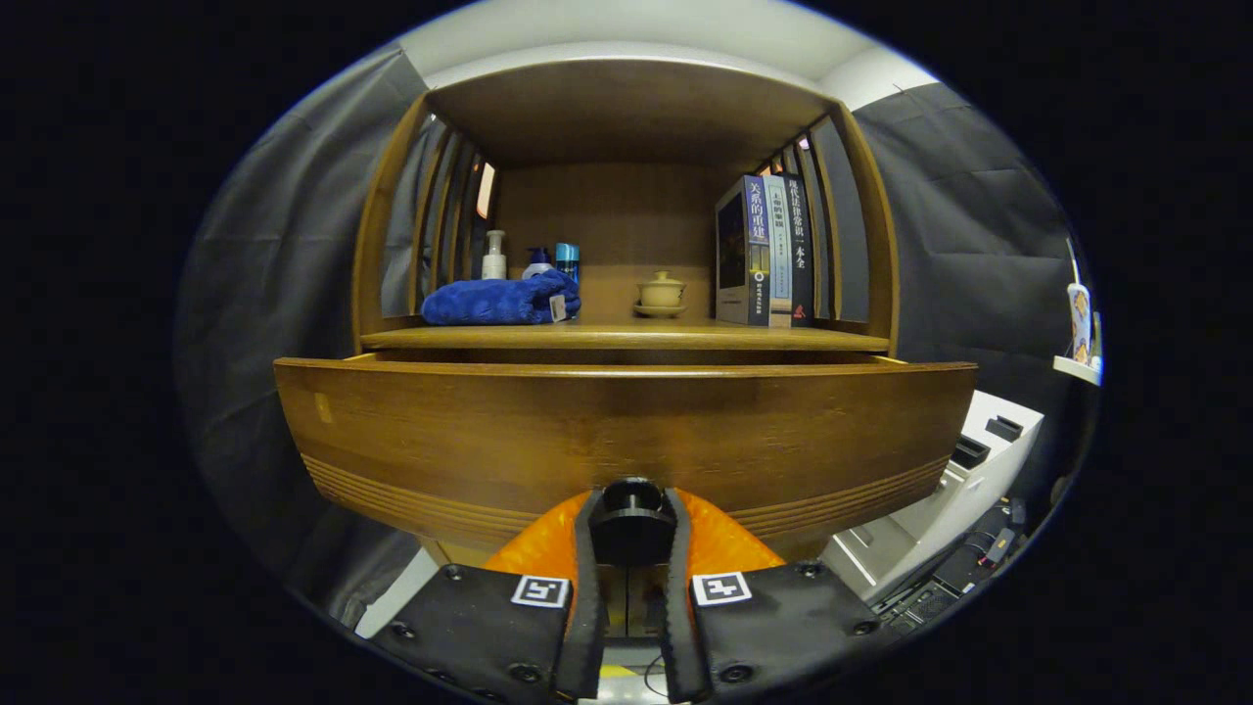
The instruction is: Pull open the drawer, take out the items inside it, and place them on the countertop above the cabinet.
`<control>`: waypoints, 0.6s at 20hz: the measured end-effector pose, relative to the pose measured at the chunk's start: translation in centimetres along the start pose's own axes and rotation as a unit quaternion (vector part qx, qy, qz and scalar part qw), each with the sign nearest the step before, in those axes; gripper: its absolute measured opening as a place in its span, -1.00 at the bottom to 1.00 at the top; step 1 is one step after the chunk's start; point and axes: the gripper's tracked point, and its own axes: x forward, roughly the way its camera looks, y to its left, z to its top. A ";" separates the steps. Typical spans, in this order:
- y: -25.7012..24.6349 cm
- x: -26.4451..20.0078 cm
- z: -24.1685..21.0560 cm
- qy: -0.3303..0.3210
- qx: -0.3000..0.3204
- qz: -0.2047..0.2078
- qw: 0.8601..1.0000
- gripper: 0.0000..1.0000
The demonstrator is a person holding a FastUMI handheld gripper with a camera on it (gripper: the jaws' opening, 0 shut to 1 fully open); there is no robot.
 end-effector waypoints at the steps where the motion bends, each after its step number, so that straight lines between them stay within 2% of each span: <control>1: 0.0 -1.0 -0.2 -0.001 0.005 0.000 1.000 -0.36; 7: 0.2 -6.2 -0.9 0.006 0.001 0.000 1.000 -0.36; 12: 0.3 -7.9 -1.4 0.011 0.004 -0.005 1.000 -0.36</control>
